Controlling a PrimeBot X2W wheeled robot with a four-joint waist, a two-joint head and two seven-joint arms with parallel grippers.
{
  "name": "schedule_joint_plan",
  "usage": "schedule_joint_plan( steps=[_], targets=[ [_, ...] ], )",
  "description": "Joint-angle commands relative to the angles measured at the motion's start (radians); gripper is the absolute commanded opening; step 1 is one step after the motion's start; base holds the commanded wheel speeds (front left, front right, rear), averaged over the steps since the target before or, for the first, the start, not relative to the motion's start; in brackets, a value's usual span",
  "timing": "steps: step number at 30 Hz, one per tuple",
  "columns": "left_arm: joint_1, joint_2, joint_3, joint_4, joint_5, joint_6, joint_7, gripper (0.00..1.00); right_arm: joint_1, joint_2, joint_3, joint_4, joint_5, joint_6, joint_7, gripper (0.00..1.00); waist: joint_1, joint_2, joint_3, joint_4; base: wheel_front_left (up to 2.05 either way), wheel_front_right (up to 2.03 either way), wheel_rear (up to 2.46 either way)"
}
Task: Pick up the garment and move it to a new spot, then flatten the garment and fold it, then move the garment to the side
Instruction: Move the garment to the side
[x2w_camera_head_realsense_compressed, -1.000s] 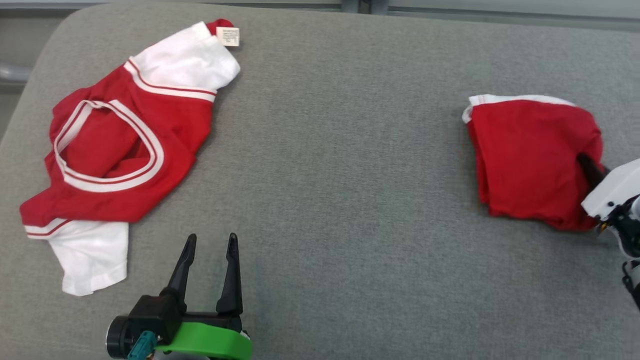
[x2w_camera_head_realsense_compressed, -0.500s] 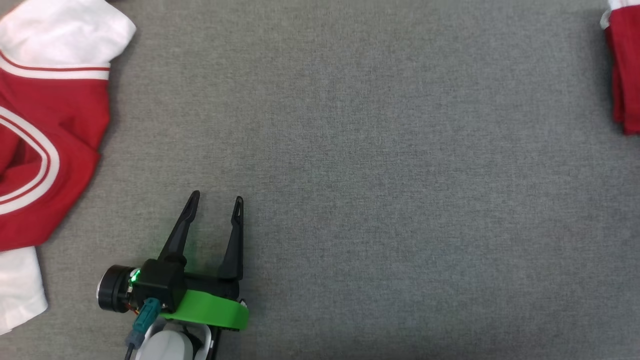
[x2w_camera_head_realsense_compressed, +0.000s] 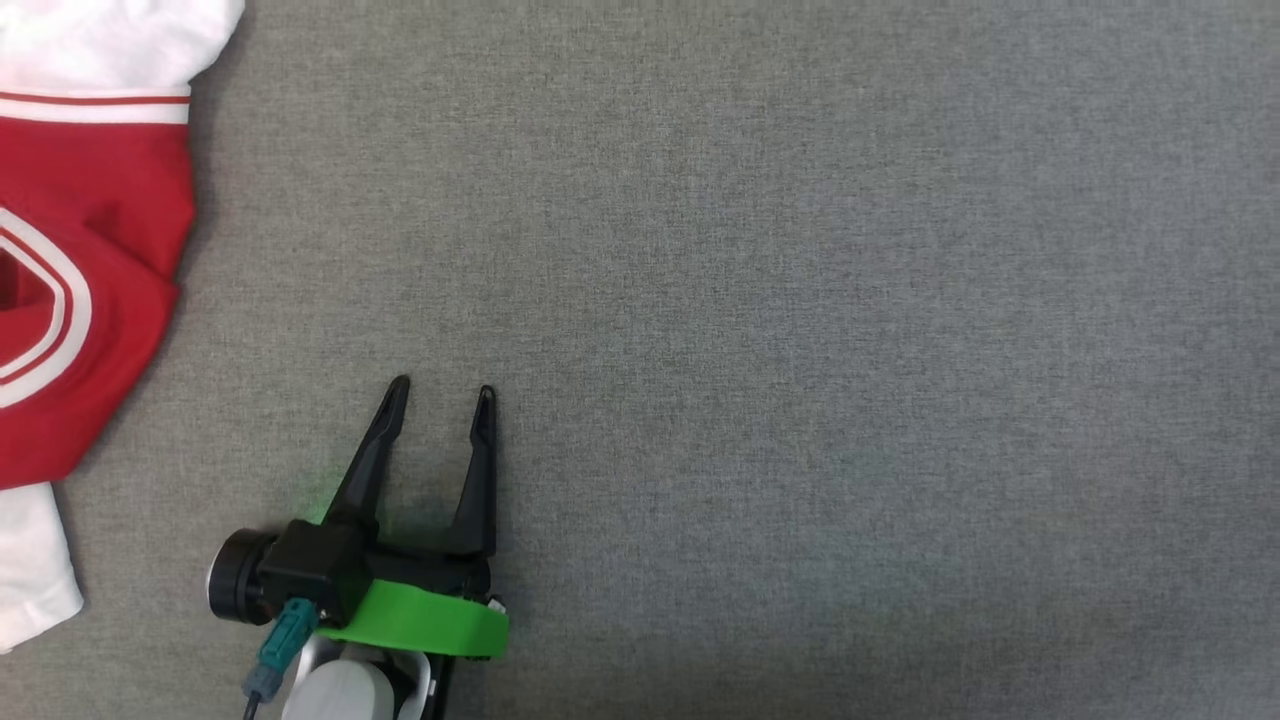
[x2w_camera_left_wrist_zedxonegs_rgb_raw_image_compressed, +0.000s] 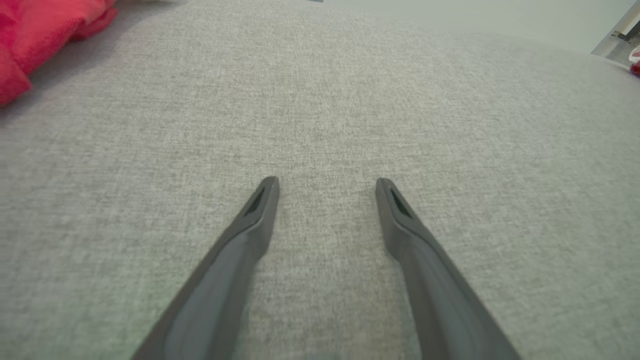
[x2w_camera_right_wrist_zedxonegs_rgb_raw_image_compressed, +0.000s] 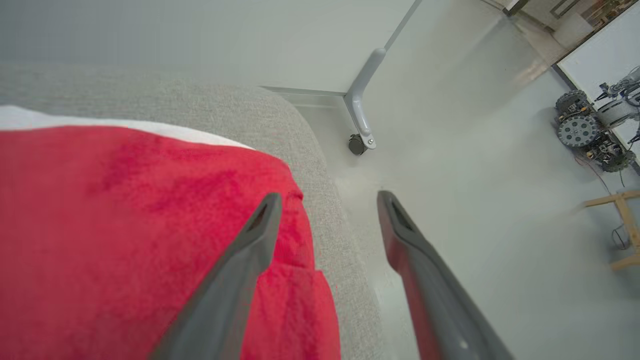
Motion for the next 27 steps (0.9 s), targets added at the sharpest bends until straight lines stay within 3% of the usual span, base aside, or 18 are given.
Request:
schedule_joint_plan(
  steps=[1,5,9,16,21,27],
  targets=[
    [0.009,0.005,0.008,0.019,-0.011,0.013,0.008,1.00,-0.005,0.012,-0.015,-0.009,-0.016,-0.001,-0.042,1.00,-0.0001,-0.0001,-0.041,-0.010,0.00,0.00,0.00],
    [0.032,0.005,0.023,0.022,-0.030,0.017,0.006,1.00,0.074,0.065,-0.054,-0.064,-0.044,-0.001,-0.207,1.00,-0.0001,-0.0001,-0.150,-0.026,0.00,0.00,0.00],
    [0.087,0.005,0.057,0.039,-0.036,0.021,0.005,1.00,0.223,0.191,-0.083,-0.171,-0.009,-0.001,-0.336,1.00,-0.0001,-0.0001,-0.285,-0.053,0.00,0.00,0.00],
    [0.179,0.005,0.117,0.035,-0.045,0.025,0.005,1.00,0.556,0.414,-0.085,-0.481,-0.052,-0.001,-0.365,1.00,-0.0001,-0.0001,-0.442,-0.101,0.00,0.00,0.00],
    [0.209,0.005,0.151,0.038,-0.036,0.012,0.005,1.00,0.807,0.573,-0.081,-0.689,-0.121,-0.001,-0.365,1.00,-0.0001,-0.0001,-0.515,-0.098,0.00,0.00,0.00],
    [0.218,0.005,0.172,0.070,-0.018,-0.003,0.005,1.00,0.981,0.681,-0.088,-0.805,-0.192,-0.001,-0.366,1.00,-0.0001,-0.0001,-0.565,-0.076,0.00,0.00,0.00]
  ],
)
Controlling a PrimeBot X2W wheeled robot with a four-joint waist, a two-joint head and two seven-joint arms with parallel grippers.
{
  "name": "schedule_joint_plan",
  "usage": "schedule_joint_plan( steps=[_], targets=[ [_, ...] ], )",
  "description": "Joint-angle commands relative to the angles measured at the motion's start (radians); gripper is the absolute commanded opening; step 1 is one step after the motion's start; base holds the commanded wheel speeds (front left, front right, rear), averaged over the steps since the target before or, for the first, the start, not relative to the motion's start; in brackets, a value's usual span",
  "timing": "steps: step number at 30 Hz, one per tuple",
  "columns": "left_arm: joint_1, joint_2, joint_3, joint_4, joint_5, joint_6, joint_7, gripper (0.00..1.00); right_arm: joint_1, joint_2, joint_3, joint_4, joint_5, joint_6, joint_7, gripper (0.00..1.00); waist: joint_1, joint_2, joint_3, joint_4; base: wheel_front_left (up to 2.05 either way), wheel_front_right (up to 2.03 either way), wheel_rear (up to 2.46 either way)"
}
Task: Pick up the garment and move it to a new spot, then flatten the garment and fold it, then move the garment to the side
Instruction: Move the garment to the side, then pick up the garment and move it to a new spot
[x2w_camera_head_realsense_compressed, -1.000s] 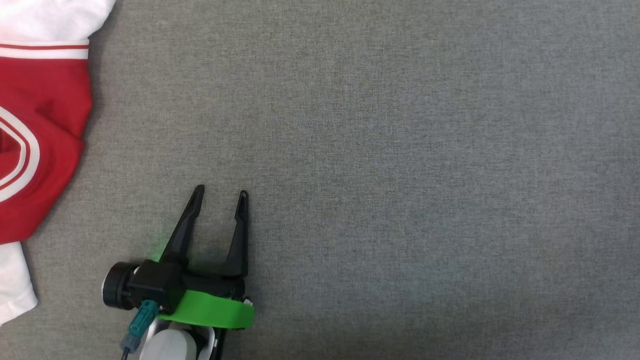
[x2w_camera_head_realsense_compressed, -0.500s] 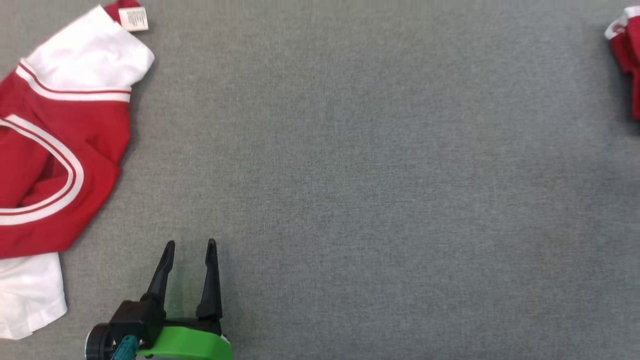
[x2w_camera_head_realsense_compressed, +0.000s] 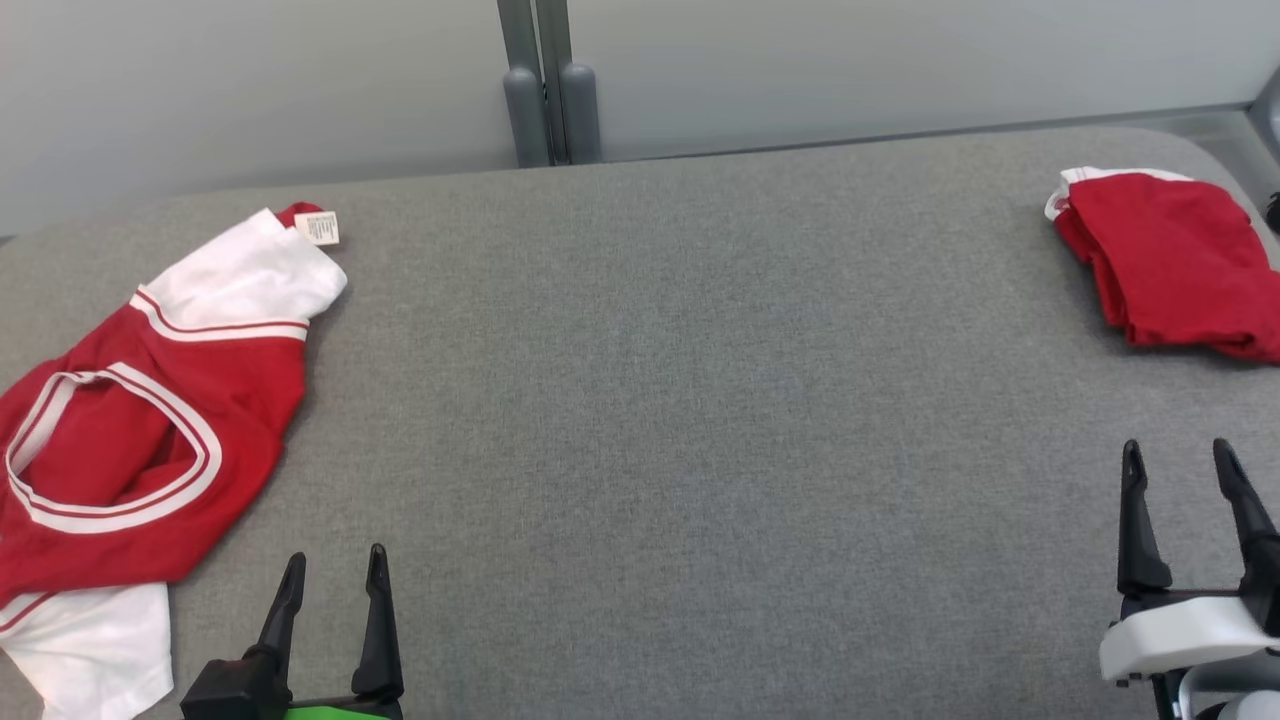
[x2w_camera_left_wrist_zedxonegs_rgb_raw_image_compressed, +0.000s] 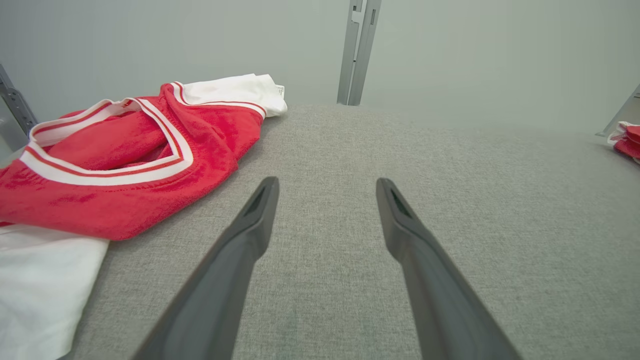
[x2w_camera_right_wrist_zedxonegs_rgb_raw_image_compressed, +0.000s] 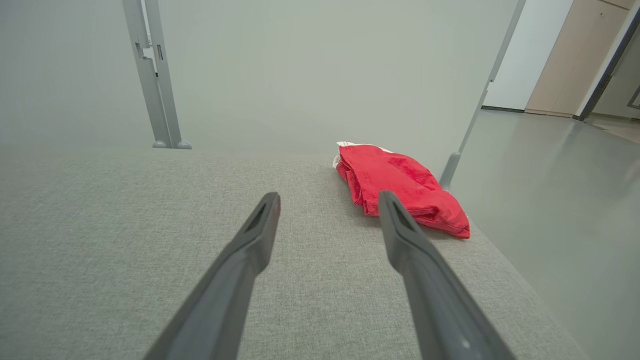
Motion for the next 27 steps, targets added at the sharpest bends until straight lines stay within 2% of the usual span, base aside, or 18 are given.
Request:
schedule_joint_plan(
  steps=[1,7,20,23,27],
  targets=[
    [0.011,0.004,0.006,0.006,0.012,-0.006,0.001,1.00,0.030,0.004,0.012,-0.014,-0.014,-0.001,-0.002,1.00,0.0001,0.0000,-0.067,-0.004,0.00,0.00,0.00],
    [0.004,0.004,0.020,0.022,0.025,-0.016,0.001,1.00,0.078,0.026,0.035,0.005,-0.028,-0.001,-0.002,1.00,0.0001,0.0000,-0.081,0.011,0.00,0.00,0.00],
    [-0.010,0.004,0.030,0.025,0.020,-0.024,0.001,1.00,0.075,0.029,0.066,0.019,-0.017,-0.001,-0.003,1.00,0.0001,0.0000,-0.081,0.042,0.00,0.00,0.00],
    [-0.018,0.004,0.025,0.022,0.012,-0.020,0.001,1.00,0.073,0.029,0.072,0.014,-0.016,-0.001,-0.003,1.00,0.0001,0.0000,-0.077,0.072,0.00,0.00,0.00],
    [-0.011,0.004,0.017,0.023,0.004,-0.012,0.001,1.00,0.082,0.029,0.087,0.016,-0.003,-0.001,-0.003,1.00,0.0001,0.0000,-0.081,0.157,0.00,0.00,0.00]
  ],
)
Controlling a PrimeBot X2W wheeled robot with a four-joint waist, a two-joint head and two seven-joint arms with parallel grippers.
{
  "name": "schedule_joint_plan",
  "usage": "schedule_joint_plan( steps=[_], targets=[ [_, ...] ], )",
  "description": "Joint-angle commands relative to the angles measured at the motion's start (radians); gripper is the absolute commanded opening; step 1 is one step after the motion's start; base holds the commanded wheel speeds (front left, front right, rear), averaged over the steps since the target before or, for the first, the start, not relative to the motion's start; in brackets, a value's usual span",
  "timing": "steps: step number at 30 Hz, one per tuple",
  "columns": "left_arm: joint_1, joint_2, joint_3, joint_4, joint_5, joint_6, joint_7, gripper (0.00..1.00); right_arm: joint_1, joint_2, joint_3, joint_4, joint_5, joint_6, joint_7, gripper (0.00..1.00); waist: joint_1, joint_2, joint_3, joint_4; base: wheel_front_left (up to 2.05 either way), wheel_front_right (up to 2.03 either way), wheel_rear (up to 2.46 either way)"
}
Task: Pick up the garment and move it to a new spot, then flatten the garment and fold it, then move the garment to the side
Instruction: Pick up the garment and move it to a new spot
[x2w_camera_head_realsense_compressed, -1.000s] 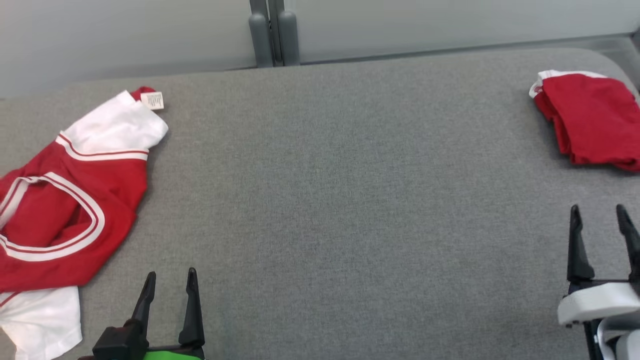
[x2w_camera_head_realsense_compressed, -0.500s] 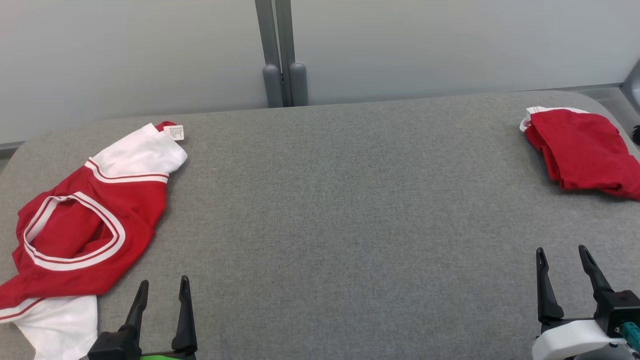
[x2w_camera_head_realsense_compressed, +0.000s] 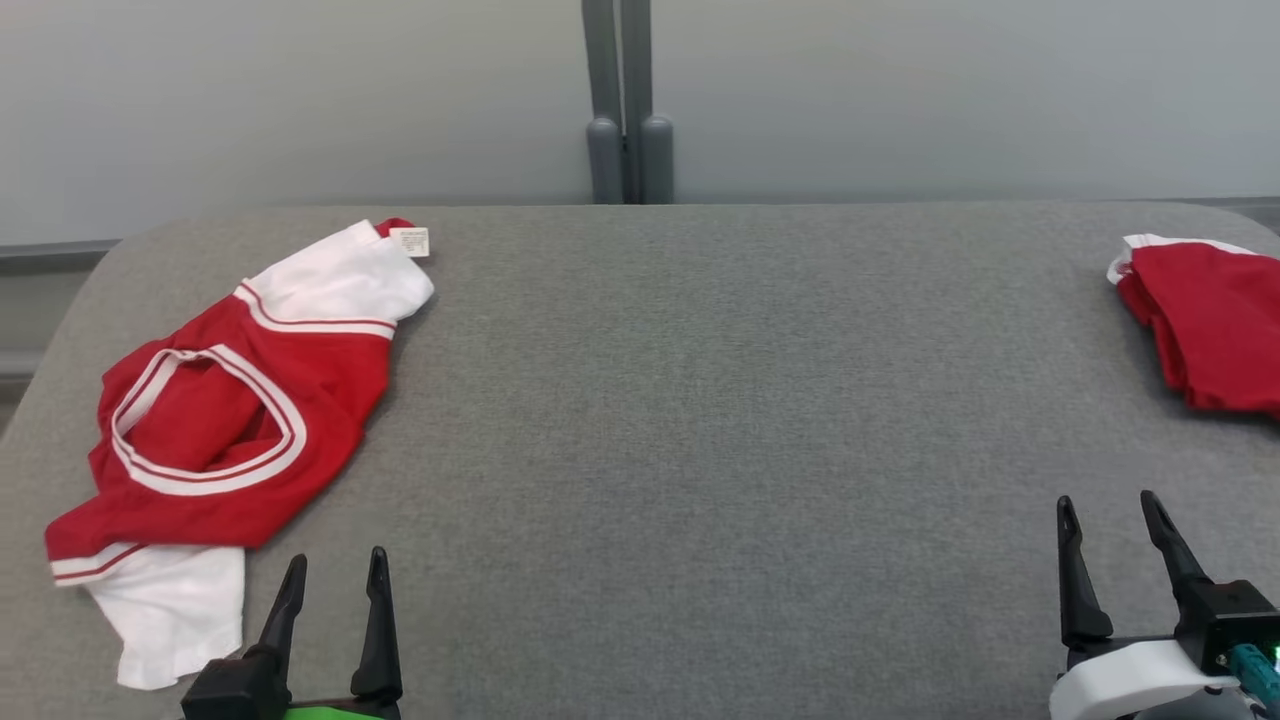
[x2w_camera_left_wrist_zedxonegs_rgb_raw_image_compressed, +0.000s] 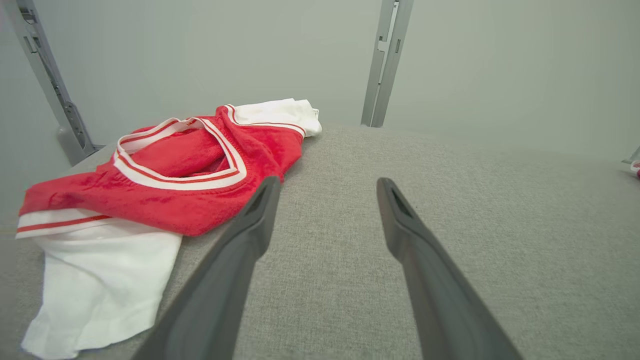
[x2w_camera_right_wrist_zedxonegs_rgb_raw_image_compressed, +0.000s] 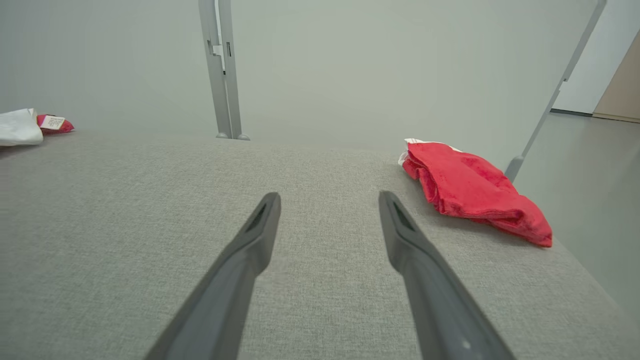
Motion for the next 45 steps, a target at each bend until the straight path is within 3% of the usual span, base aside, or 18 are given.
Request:
schedule_joint_plan(
  steps=[1,8,13,18,22,27,29,37,45],
  targets=[
    [0.000,0.004,0.000,0.000,-0.013,0.006,0.001,1.00,0.010,0.000,0.012,0.001,0.006,-0.001,-0.003,1.00,0.0001,0.0000,-0.003,0.084,0.00,0.00,0.00],
    [0.035,0.004,0.015,0.000,-0.028,0.021,0.001,1.00,0.008,0.000,0.083,0.008,0.009,-0.001,-0.003,1.00,0.0001,0.0000,-0.009,0.259,0.00,0.00,0.00],
    [0.043,0.004,0.019,-0.017,-0.052,0.027,0.001,1.00,0.001,-0.001,0.091,0.005,0.002,-0.001,-0.003,1.00,0.0001,0.0000,-0.001,0.305,0.00,0.00,0.00],
    [0.020,0.004,0.016,-0.026,-0.071,0.034,0.001,1.00,-0.007,-0.002,0.106,0.010,-0.004,-0.001,-0.003,1.00,0.0001,0.0000,0.027,0.287,0.00,0.00,0.00],
    [-0.028,0.004,0.022,0.017,-0.119,0.013,0.001,1.00,-0.023,-0.014,0.100,0.007,-0.004,-0.001,-0.003,1.00,0.0001,0.0000,0.075,0.255,0.00,0.00,0.00],
    [-0.159,0.004,0.028,0.170,-0.142,-0.011,0.001,1.00,-0.056,-0.047,0.096,-0.006,-0.003,-0.001,-0.003,1.00,0.0001,0.0000,0.180,0.223,0.00,0.00,0.00],
    [-0.241,0.004,0.042,0.247,-0.201,-0.018,0.015,1.00,-0.079,-0.069,0.101,-0.011,-0.002,-0.001,-0.003,1.00,0.0001,0.0000,0.234,0.213,0.00,0.00,0.00],
    [-0.571,0.079,0.077,0.475,-0.204,0.035,0.085,1.00,-0.178,-0.135,0.118,-0.026,0.016,-0.001,-0.003,1.00,0.0001,0.0000,0.431,0.162,0.00,0.00,0.00],
    [-0.754,0.116,0.127,0.712,-0.284,0.024,0.180,1.00,-0.217,-0.160,0.140,-0.009,0.030,-0.001,-0.003,1.00,0.0001,0.0000,0.487,0.127,0.00,0.00,0.00]
  ],
)
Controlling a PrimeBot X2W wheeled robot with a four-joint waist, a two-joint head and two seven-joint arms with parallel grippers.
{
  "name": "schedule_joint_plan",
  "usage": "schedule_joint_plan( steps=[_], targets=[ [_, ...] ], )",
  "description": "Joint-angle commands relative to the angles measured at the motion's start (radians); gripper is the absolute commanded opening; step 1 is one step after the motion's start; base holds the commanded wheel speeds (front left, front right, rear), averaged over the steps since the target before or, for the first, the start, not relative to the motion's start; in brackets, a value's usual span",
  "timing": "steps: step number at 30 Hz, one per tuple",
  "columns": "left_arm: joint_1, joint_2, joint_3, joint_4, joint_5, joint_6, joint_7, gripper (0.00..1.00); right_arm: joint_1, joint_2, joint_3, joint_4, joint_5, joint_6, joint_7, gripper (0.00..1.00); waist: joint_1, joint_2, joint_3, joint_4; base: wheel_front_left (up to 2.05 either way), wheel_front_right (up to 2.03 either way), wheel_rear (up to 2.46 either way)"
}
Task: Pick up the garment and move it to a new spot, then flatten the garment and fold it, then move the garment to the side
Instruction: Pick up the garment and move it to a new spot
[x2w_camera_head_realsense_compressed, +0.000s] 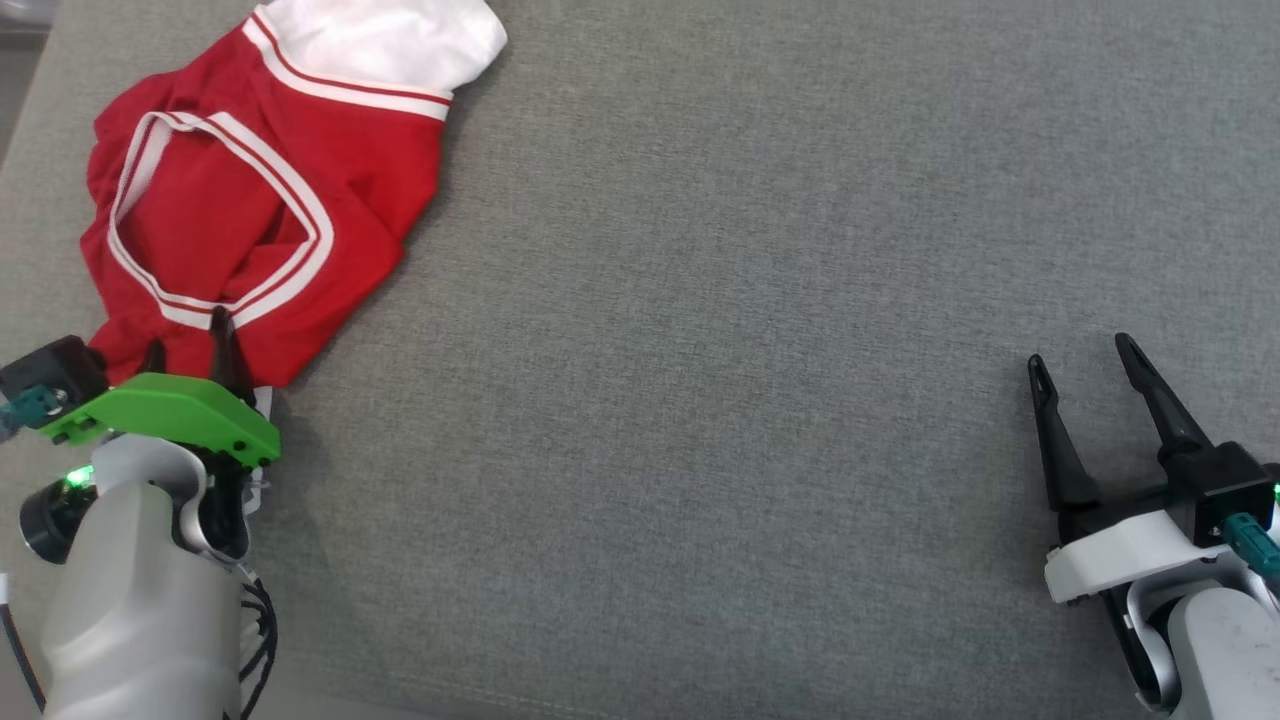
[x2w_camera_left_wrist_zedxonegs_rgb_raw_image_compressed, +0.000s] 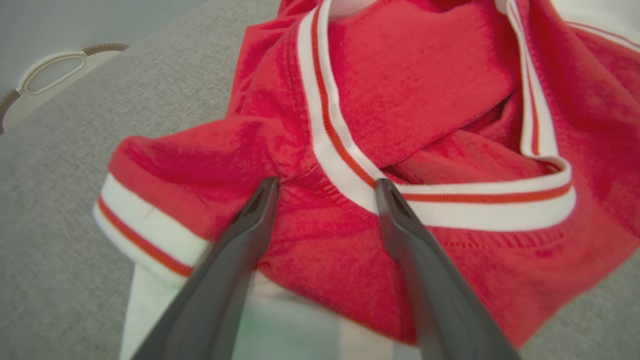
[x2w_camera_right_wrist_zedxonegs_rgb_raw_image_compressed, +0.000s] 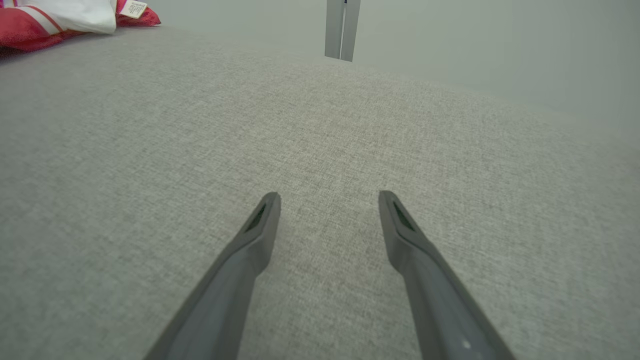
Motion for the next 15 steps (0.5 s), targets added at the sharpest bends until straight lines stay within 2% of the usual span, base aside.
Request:
schedule_joint_plan(
  steps=[1,2,3,4,9,15],
  targets=[
    [-0.031,0.012,0.013,0.030,-0.016,-0.009,0.007,0.98,-0.018,-0.008,-0.003,0.001,0.007,-0.001,-0.003,1.00,-0.0001,0.0000,0.060,-0.061,0.00,0.00,0.00],
    [-0.037,0.013,0.020,0.056,-0.028,-0.014,0.006,0.35,-0.021,-0.010,-0.004,0.003,0.008,-0.001,-0.003,1.00,-0.0001,0.0000,0.059,-0.065,0.00,0.00,0.00],
    [-0.042,0.016,0.025,0.076,-0.039,-0.019,0.007,0.15,-0.022,-0.011,-0.005,0.004,0.008,-0.001,-0.003,1.00,-0.0001,0.0000,0.057,-0.069,0.00,0.00,0.00],
    [-0.047,0.018,0.031,0.097,-0.052,-0.028,0.009,0.00,-0.025,-0.010,-0.010,0.004,0.008,-0.001,-0.003,1.00,-0.0001,0.0000,0.054,-0.073,0.00,0.00,0.00],
    [-0.035,0.043,0.022,0.136,-0.053,-0.065,-0.030,0.00,-0.022,0.005,-0.019,0.014,0.010,-0.001,-0.003,1.00,-0.0001,0.0000,0.015,-0.087,0.00,0.00,0.00],
    [-0.015,0.069,-0.025,0.023,-0.021,-0.084,-0.122,0.00,0.023,0.043,-0.028,0.029,0.018,-0.001,-0.003,1.00,-0.0001,0.0000,-0.073,-0.083,0.00,0.00,0.00]
  ],
)
